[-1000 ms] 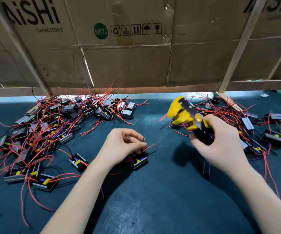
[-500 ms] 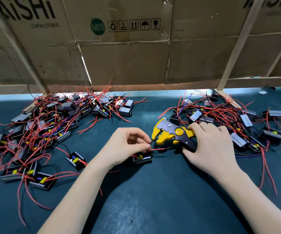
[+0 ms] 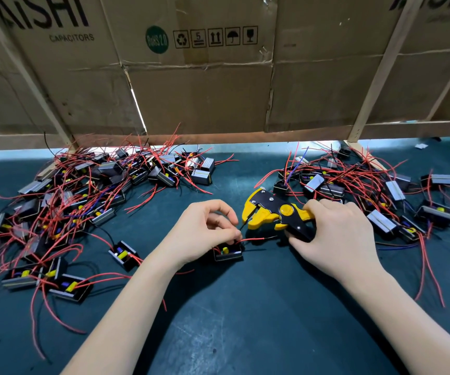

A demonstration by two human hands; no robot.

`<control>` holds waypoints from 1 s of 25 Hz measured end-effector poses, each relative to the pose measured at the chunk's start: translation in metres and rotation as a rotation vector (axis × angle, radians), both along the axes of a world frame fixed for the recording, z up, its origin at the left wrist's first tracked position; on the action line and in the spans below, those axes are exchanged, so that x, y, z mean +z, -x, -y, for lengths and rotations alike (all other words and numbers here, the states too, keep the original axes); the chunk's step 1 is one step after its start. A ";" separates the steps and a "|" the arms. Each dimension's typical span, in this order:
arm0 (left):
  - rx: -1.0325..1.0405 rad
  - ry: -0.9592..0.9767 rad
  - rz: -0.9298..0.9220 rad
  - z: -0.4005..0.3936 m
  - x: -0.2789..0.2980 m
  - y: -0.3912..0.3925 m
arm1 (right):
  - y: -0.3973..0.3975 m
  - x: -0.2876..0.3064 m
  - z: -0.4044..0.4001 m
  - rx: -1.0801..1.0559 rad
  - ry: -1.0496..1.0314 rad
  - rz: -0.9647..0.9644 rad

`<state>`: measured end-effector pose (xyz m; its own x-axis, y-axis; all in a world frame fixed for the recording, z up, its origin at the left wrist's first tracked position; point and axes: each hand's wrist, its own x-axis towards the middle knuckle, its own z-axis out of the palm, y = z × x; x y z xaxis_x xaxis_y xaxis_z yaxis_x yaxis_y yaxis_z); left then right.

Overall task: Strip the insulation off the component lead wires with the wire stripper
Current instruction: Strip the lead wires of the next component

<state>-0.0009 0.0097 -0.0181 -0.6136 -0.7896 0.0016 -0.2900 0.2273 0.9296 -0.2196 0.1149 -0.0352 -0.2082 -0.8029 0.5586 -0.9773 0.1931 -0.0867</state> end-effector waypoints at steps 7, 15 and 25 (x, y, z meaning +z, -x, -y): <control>-0.004 0.012 0.008 0.000 0.001 0.001 | -0.003 0.002 -0.002 0.022 0.039 0.017; -0.016 0.004 0.010 0.001 0.000 0.000 | -0.002 0.000 0.000 -0.019 0.013 -0.014; 0.002 0.080 0.058 0.007 -0.006 -0.002 | 0.016 -0.005 0.002 -0.111 0.030 -0.048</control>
<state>0.0009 0.0024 -0.0241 -0.6131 -0.7895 0.0298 -0.3430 0.3000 0.8901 -0.2355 0.1128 -0.0403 -0.2678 -0.7592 0.5933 -0.9532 0.2986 -0.0482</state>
